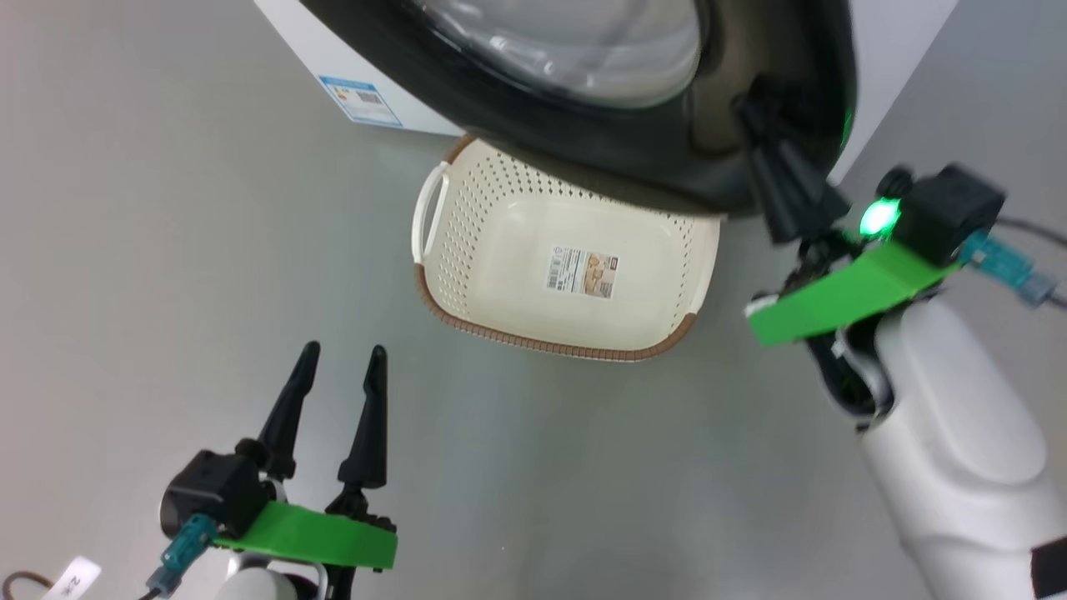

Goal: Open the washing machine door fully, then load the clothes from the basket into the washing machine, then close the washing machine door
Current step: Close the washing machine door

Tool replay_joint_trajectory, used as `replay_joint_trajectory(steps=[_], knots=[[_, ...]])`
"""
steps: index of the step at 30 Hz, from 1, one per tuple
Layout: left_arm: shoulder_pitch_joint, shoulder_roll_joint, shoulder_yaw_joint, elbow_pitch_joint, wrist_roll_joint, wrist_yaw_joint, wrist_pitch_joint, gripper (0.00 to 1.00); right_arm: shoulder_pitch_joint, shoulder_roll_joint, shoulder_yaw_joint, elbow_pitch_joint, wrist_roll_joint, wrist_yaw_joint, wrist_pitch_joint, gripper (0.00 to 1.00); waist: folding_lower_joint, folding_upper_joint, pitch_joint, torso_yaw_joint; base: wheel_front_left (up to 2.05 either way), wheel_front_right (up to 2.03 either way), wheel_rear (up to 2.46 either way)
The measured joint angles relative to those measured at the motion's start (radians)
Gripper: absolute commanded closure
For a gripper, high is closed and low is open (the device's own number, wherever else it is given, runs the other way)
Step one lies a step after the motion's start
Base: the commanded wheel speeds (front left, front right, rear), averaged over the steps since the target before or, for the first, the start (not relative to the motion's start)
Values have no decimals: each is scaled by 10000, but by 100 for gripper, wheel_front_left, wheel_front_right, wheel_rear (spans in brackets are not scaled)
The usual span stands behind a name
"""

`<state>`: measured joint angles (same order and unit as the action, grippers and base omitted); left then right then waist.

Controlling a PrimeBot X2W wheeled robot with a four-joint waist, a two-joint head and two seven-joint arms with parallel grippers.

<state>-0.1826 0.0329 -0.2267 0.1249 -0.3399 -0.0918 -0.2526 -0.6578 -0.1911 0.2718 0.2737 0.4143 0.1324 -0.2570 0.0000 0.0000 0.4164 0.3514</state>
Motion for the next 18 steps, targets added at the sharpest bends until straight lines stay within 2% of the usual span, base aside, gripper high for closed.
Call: replay_joint_trajectory(steps=[8, 18], knots=[[-542, -17, -339, 6, -157, 0, 0, 0, -1422, 31, -917, 474, -293, 0, -2, 100, 0, 0, 564, 24, 0, 0, 0], [-998, -27, -568, -58, -334, 4, -8, 0, -3240, -92, -1392, 1346, -322, 0, -2, 100, 0, 0, 1368, 153, 0, 0, 0]])
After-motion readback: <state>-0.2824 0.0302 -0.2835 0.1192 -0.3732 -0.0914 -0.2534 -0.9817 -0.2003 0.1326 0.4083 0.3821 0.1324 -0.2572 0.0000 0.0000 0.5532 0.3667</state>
